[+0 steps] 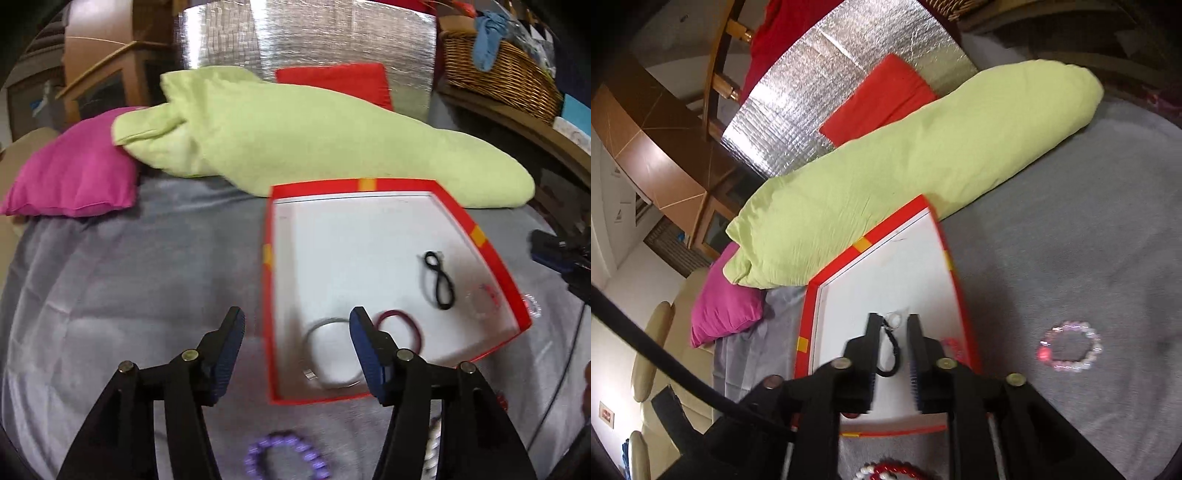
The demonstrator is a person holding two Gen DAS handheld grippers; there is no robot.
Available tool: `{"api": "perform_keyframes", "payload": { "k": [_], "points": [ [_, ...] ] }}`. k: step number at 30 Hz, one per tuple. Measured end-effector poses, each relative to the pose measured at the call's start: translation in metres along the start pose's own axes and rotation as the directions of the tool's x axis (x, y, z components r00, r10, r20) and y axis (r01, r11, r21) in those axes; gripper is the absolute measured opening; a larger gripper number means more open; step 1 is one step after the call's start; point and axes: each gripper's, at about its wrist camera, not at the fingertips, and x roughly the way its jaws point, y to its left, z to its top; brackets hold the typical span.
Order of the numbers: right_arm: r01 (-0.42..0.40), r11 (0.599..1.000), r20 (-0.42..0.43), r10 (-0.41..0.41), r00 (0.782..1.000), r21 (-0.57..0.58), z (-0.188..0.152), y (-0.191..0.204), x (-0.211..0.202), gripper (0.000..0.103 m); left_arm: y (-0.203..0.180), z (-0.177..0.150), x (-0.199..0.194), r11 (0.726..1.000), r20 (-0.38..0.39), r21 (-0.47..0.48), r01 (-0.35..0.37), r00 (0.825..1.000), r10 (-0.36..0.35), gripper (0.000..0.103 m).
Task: Organize jewelry
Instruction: 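Lower the bangle and hair tie into the red box and open both tools, then move both tools back toward the white and red bead bracelets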
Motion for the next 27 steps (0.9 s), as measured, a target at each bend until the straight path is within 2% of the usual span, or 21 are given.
{"api": "perform_keyframes", "payload": {
  "k": [1, 6, 11, 14, 17, 22, 27],
  "points": [
    [0.008, 1.0, 0.001, -0.008, 1.0, 0.004, 0.0, -0.002, -0.004, 0.025, 0.005, -0.002, -0.004, 1.0, 0.0, -0.012, -0.004, 1.0, 0.004, 0.061],
    [0.038, 0.999, -0.005, -0.038, 0.999, 0.019, -0.007, -0.014, -0.025, 0.025, 0.014, -0.015, -0.025, 0.999, -0.001, -0.034, 0.03, 1.0, -0.03, 0.062],
    [0.071, 0.997, -0.032, -0.069, 0.997, 0.042, -0.02, -0.031, -0.048, 0.025, 0.006, -0.032, -0.04, 0.998, -0.003, 0.051, 0.02, 1.0, -0.02, 0.064],
    [0.107, 0.993, -0.047, -0.105, 0.993, 0.057, -0.027, -0.046, -0.061, 0.025, 0.01, -0.04, -0.045, 0.994, -0.002, 0.112, -0.017, 1.0, 0.017, 0.065],
    [0.146, 0.986, -0.056, -0.142, 0.988, 0.082, -0.03, -0.063, -0.07, 0.025, 0.029, -0.044, -0.046, 0.99, -0.002, 0.123, -0.075, 0.997, 0.076, 0.067],
    [0.181, 0.979, -0.085, -0.173, 0.981, 0.092, -0.029, -0.072, -0.068, 0.025, 0.061, -0.048, -0.043, 0.986, -0.022, 0.082, -0.144, 0.989, 0.146, 0.067],
    [0.167, 0.985, -0.16, -0.159, 0.974, 0.039, -0.037, -0.053, -0.046, 0.025, 0.056, -0.048, -0.043, 0.988, -0.032, 0.092, -0.12, 0.992, 0.124, 0.067]
  ]
}}
